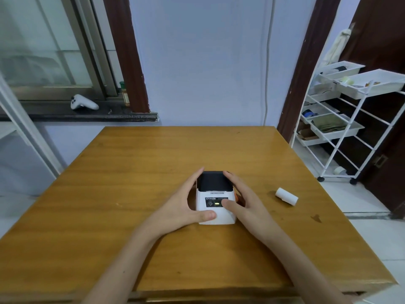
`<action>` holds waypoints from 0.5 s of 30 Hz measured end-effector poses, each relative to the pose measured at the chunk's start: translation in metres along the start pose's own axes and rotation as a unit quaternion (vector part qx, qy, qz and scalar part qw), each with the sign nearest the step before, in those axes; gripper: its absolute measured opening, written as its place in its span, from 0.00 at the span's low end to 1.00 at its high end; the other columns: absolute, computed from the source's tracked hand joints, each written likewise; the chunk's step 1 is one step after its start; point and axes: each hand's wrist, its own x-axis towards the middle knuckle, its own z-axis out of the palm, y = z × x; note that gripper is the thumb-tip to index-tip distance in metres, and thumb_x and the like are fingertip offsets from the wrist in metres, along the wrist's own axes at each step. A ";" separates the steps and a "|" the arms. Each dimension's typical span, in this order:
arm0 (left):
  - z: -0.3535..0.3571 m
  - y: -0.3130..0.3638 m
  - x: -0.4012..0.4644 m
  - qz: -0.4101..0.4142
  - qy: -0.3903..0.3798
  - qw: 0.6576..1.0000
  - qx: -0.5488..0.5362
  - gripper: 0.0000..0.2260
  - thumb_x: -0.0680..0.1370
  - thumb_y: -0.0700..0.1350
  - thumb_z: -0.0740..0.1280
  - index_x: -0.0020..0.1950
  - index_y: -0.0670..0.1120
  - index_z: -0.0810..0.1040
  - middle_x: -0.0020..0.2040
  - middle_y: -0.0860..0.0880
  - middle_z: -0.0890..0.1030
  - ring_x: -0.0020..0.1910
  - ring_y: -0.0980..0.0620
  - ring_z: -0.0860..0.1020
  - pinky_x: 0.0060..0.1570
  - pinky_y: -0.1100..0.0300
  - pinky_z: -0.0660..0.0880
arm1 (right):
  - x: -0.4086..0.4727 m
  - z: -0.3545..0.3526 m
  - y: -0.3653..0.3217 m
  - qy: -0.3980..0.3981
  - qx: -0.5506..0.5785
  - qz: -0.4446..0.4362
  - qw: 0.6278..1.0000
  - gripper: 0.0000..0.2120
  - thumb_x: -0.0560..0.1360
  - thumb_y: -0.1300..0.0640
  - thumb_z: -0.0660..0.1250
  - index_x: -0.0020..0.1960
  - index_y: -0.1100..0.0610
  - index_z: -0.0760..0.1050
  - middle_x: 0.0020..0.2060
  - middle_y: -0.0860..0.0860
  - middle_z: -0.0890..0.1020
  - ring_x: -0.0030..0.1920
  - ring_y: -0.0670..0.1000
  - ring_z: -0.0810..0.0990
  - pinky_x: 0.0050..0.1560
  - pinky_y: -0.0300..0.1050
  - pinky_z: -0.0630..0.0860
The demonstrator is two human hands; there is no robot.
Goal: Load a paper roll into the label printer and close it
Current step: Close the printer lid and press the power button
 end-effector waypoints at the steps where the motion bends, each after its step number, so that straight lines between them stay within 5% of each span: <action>1: 0.000 -0.001 0.000 0.001 0.001 1.000 -0.003 0.49 0.62 0.64 0.78 0.76 0.69 0.52 0.75 0.63 0.65 0.74 0.66 0.62 0.75 0.55 0.62 | 0.001 0.000 0.001 0.001 0.000 -0.002 1.000 0.31 0.73 0.54 0.67 0.74 0.41 0.64 0.74 0.38 0.66 0.73 0.39 0.64 0.73 0.50 0.65; 7: -0.002 -0.004 0.001 0.003 -0.001 1.000 0.001 0.48 0.66 0.56 0.79 0.77 0.67 0.53 0.74 0.63 0.67 0.71 0.69 0.64 0.71 0.61 0.63 | 0.004 -0.002 0.001 -0.030 0.002 0.002 1.000 0.31 0.78 0.63 0.65 0.75 0.41 0.60 0.70 0.36 0.67 0.67 0.30 0.66 0.62 0.29 0.69; 15: -0.002 -0.004 0.001 0.004 -0.001 1.000 -0.001 0.49 0.64 0.58 0.78 0.76 0.67 0.52 0.73 0.64 0.67 0.71 0.70 0.64 0.72 0.61 0.63 | 0.003 -0.001 0.002 -0.042 0.003 -0.011 0.999 0.31 0.79 0.63 0.64 0.75 0.40 0.60 0.72 0.40 0.67 0.70 0.37 0.67 0.66 0.37 0.70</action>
